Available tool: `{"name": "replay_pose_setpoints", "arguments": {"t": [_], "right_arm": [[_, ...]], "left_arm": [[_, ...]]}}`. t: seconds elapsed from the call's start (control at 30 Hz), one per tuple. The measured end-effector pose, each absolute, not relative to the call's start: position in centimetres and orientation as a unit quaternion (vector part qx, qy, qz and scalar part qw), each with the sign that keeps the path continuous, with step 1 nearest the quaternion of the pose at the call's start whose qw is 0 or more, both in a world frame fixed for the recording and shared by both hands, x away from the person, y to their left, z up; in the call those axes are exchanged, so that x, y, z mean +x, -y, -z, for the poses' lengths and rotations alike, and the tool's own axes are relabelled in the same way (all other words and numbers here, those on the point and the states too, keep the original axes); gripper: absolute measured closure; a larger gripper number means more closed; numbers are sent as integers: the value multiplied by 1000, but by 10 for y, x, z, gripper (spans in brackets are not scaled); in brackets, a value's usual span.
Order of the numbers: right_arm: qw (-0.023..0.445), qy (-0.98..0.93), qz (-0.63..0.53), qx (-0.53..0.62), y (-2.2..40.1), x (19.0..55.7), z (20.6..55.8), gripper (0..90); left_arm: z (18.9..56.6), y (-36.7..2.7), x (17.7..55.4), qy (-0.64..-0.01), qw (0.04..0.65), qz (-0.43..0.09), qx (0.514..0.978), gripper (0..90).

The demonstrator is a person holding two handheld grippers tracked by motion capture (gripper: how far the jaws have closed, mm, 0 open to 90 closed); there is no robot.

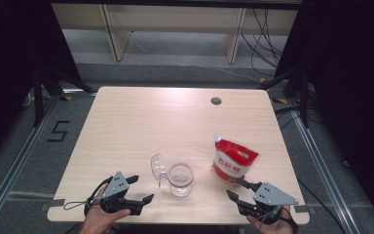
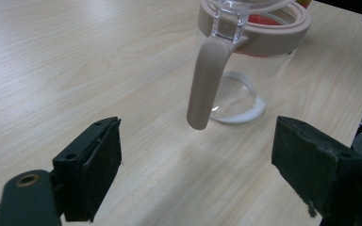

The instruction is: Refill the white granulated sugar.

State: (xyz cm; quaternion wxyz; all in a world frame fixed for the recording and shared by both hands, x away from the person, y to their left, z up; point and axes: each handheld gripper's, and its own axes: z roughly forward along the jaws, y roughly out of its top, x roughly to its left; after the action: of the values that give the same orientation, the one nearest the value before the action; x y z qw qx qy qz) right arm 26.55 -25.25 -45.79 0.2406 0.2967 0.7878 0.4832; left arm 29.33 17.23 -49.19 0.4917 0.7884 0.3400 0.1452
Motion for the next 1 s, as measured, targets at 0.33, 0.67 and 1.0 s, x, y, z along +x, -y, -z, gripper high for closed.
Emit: {"name": "replay_pose_setpoints", "arguments": {"t": [0.33,0.67,1.0], "right_arm": [[250,-772,-466,352,273,266,465,381],[244,-756,-480,373,282,277,473,252],[257,-751,-497,351,282,296,476,205]], "left_arm": [[494,-172,295,-324,487,-148,797,163],[495,-172,295,-336,488,-145,792,162],[496,-170,295,-336,490,-142,791,162]]}}
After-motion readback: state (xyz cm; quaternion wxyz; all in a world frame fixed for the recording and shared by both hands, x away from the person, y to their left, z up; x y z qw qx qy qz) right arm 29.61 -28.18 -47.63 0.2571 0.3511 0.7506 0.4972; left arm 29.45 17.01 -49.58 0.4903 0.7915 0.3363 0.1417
